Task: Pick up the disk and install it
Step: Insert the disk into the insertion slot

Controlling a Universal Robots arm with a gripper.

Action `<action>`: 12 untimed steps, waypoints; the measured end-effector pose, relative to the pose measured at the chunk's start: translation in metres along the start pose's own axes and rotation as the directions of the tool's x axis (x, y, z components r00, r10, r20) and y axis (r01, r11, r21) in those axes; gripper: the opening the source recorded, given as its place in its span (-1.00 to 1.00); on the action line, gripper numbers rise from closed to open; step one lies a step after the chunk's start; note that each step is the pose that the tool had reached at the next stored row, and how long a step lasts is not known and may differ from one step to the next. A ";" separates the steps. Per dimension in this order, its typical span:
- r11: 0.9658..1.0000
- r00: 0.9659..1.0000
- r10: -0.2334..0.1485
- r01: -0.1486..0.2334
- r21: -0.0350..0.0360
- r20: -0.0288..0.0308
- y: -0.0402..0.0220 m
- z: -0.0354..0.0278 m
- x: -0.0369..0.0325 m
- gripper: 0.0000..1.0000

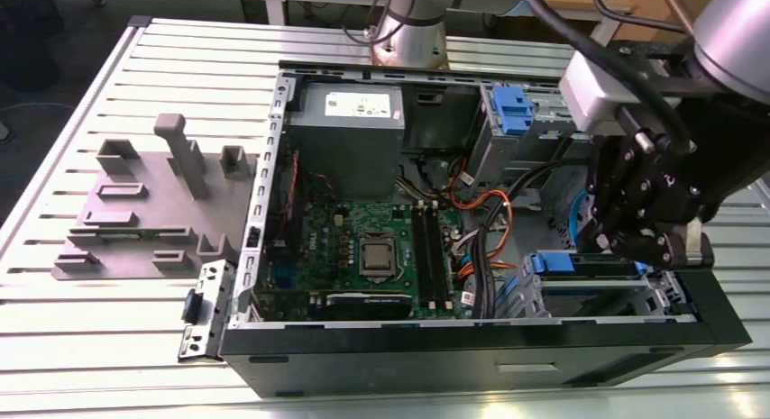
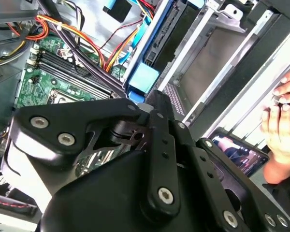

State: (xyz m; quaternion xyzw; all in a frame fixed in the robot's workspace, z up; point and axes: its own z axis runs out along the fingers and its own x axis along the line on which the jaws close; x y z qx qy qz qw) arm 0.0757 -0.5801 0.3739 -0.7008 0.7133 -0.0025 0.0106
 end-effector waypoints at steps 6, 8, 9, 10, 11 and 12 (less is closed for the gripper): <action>1.000 1.000 0.000 0.000 0.000 0.000 0.0002 0.0109 0.0002 -0.79; 1.000 1.000 0.000 0.000 0.000 0.000 0.0002 0.0146 0.0003 -0.79; 1.000 1.000 0.000 0.000 0.000 0.000 0.0002 0.0164 0.0003 -0.79; 1.000 1.000 0.000 0.000 0.000 0.000 0.0002 0.0173 0.0003 -0.79; 1.000 1.000 0.000 0.000 0.000 0.000 0.0002 0.0175 0.0003 -0.79; 1.000 1.000 0.000 0.000 0.000 0.000 0.0002 0.0175 0.0003 -0.79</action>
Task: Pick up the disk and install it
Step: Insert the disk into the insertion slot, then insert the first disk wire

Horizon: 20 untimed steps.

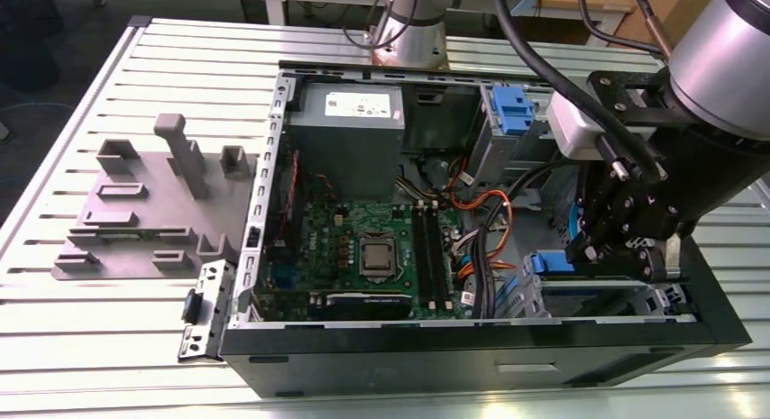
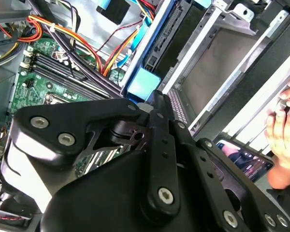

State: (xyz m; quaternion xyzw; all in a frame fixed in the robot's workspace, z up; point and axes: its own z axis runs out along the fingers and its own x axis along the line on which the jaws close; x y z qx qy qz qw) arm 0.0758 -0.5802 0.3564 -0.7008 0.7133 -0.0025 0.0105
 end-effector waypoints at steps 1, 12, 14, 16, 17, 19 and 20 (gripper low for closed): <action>1.000 1.000 0.000 0.000 0.000 0.000 0.0000 0.0000 0.0000 -0.79; 1.000 1.000 0.000 0.000 0.000 0.000 0.0000 0.0009 0.0000 -0.79; 1.000 1.000 0.000 0.000 0.000 0.000 -0.0009 0.0010 0.0000 -0.79; 1.000 1.000 0.000 0.000 0.000 0.000 -0.0036 0.0011 0.0000 -0.79; 1.000 1.000 0.000 0.000 0.000 0.000 -0.0056 0.0012 0.0000 -0.79; 1.000 1.000 0.000 0.000 0.000 0.000 -0.0106 0.0014 -0.0002 -0.79; 1.000 1.000 0.000 0.000 0.000 0.000 -0.0134 0.0015 -0.0003 -0.79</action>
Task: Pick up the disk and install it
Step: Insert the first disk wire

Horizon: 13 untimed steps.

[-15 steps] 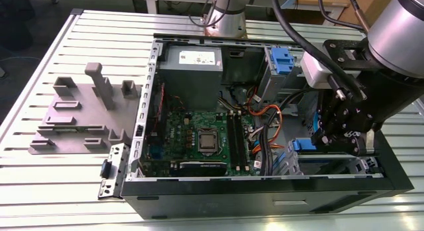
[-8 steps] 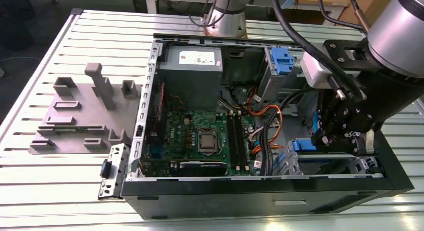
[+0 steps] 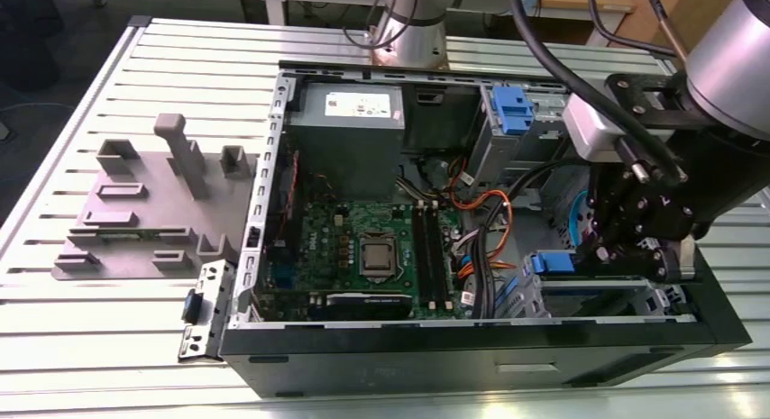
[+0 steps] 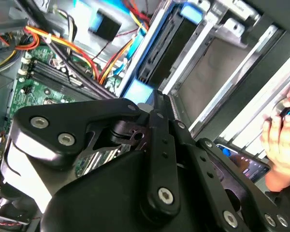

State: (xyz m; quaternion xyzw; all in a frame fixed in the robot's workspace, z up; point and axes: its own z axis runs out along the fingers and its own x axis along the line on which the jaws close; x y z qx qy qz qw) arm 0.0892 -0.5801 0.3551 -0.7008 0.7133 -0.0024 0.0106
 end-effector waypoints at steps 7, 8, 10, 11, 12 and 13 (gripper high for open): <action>1.000 1.000 0.000 0.000 0.000 0.000 -0.0176 0.0008 -0.0006 -0.79; 1.000 1.000 0.000 0.000 0.000 0.000 -0.0181 0.0007 -0.0007 -0.79; 1.000 1.000 0.000 0.000 0.000 0.000 -0.0182 0.0007 -0.0006 -0.79; 1.000 1.000 0.000 0.000 0.000 0.000 -0.0183 0.0007 -0.0006 -0.79; 1.000 1.000 0.000 0.000 0.000 0.000 -0.0183 0.0008 -0.0006 -0.79; 1.000 1.000 0.000 0.000 0.000 0.000 -0.0184 0.0008 -0.0006 -0.79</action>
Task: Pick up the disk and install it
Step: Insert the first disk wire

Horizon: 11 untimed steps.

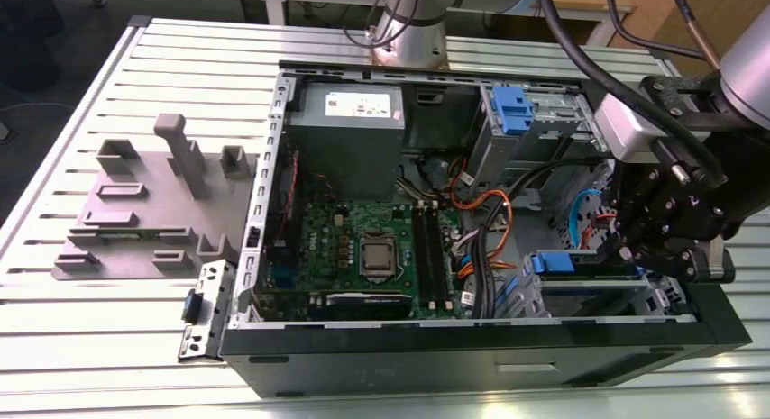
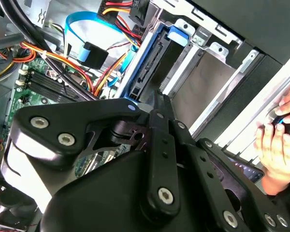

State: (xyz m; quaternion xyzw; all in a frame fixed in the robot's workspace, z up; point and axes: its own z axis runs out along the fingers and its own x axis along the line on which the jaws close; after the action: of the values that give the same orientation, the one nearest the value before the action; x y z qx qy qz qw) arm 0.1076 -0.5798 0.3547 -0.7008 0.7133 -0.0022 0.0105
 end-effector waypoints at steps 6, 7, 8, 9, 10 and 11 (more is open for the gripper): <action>1.000 1.000 0.000 0.000 0.000 0.000 -0.0010 0.0000 0.0000 -0.79; 1.000 1.000 0.000 0.000 0.000 0.000 -0.0020 0.0000 0.0000 -0.79; 1.000 1.000 0.000 0.000 0.000 0.000 -0.0036 0.0001 0.0000 -0.79; 1.000 1.000 0.000 0.000 0.000 0.000 -0.0055 0.0001 -0.0001 -0.79; 1.000 1.000 0.000 0.000 0.000 0.000 -0.0075 0.0002 -0.0001 -0.79; 1.000 1.000 0.000 0.000 0.000 0.000 -0.0096 0.0003 -0.0002 -0.79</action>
State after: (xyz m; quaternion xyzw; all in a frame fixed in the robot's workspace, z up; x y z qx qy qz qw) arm 0.1173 -0.5798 0.3546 -0.7008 0.7133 -0.0023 0.0104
